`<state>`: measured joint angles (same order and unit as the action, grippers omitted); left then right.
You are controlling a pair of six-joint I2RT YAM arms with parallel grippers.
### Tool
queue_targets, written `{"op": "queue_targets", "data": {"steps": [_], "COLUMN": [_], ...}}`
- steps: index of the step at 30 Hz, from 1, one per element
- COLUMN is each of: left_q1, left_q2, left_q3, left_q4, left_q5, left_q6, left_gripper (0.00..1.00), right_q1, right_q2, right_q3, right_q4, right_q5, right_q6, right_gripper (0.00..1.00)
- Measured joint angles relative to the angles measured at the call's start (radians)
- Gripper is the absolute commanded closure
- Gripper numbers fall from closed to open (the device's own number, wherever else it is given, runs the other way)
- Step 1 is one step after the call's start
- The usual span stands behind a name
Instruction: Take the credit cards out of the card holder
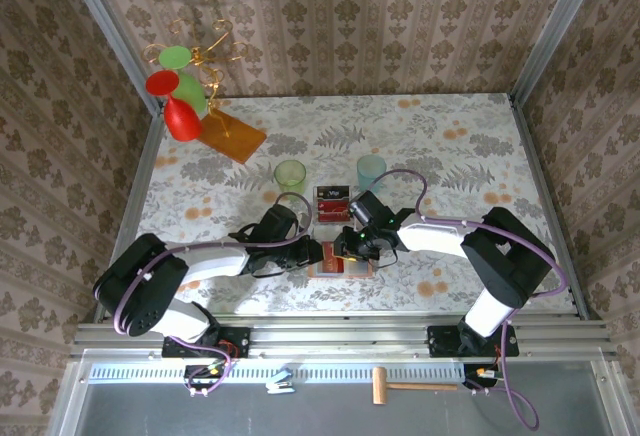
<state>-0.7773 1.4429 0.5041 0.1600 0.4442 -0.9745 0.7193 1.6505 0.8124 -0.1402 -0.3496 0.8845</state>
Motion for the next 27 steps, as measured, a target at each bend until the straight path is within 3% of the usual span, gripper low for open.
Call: {"op": "queue_targets", "data": {"steps": [27], "left_q1": [-0.001], "left_q2": [0.005], "left_q3": [0.080], "left_q4": [-0.068], "left_q5": [-0.003], "left_q6": [0.020], "left_gripper": [0.81], "right_q1": [-0.002], "right_q2": [-0.055], "right_q3": [0.013], "right_q4": [-0.047], "right_q5": [0.017], "right_q6": [-0.022], "right_gripper": [0.75]}}
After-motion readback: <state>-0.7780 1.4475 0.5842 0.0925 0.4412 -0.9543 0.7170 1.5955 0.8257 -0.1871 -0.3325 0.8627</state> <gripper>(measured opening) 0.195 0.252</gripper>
